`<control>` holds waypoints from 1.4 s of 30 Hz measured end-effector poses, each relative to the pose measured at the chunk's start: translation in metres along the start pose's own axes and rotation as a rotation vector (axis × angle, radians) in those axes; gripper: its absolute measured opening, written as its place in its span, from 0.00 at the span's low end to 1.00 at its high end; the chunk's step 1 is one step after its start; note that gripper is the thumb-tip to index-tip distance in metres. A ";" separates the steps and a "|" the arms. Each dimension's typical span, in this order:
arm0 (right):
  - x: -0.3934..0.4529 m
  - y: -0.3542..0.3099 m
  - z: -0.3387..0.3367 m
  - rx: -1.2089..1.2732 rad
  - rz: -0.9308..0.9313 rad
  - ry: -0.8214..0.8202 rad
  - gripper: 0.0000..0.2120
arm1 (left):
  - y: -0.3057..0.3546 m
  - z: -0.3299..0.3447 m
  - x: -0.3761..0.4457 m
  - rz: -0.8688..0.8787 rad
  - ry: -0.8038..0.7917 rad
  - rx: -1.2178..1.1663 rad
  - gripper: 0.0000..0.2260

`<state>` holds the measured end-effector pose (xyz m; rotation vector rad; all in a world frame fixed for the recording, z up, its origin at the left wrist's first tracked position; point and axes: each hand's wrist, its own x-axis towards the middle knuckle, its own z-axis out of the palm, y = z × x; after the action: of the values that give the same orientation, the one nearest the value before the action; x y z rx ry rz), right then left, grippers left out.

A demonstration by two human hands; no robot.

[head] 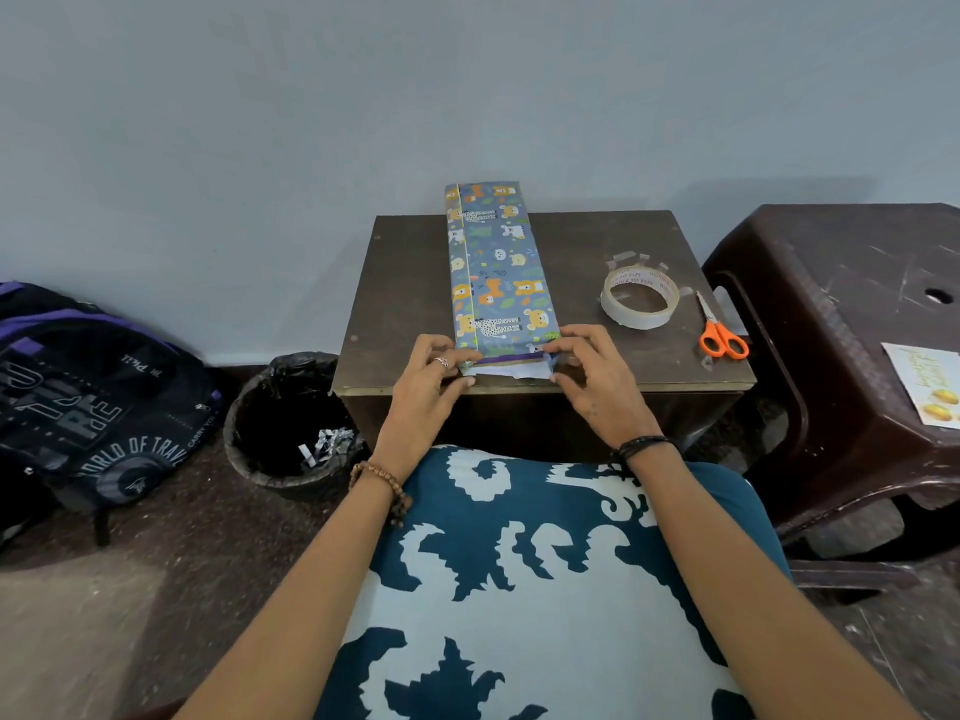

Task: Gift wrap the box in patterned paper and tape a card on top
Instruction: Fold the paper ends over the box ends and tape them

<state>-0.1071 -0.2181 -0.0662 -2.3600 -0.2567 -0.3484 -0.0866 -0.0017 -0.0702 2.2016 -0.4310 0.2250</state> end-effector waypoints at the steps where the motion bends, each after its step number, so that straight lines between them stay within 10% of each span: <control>1: 0.001 0.000 0.000 0.007 0.008 0.018 0.12 | 0.001 0.001 0.001 -0.010 0.021 -0.001 0.10; 8: 0.007 -0.005 0.007 0.005 0.047 0.099 0.09 | 0.012 0.010 0.012 -0.033 0.108 0.040 0.03; 18: 0.015 -0.010 0.021 0.271 0.216 0.190 0.32 | 0.029 0.047 0.020 -0.482 0.167 0.051 0.41; 42: 0.034 -0.014 0.044 -0.191 0.146 0.317 0.21 | 0.019 0.050 0.032 -0.524 0.136 -0.092 0.36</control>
<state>-0.0715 -0.1749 -0.0772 -2.4465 0.1029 -0.6927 -0.0640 -0.0588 -0.0777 2.1106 0.2104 0.0664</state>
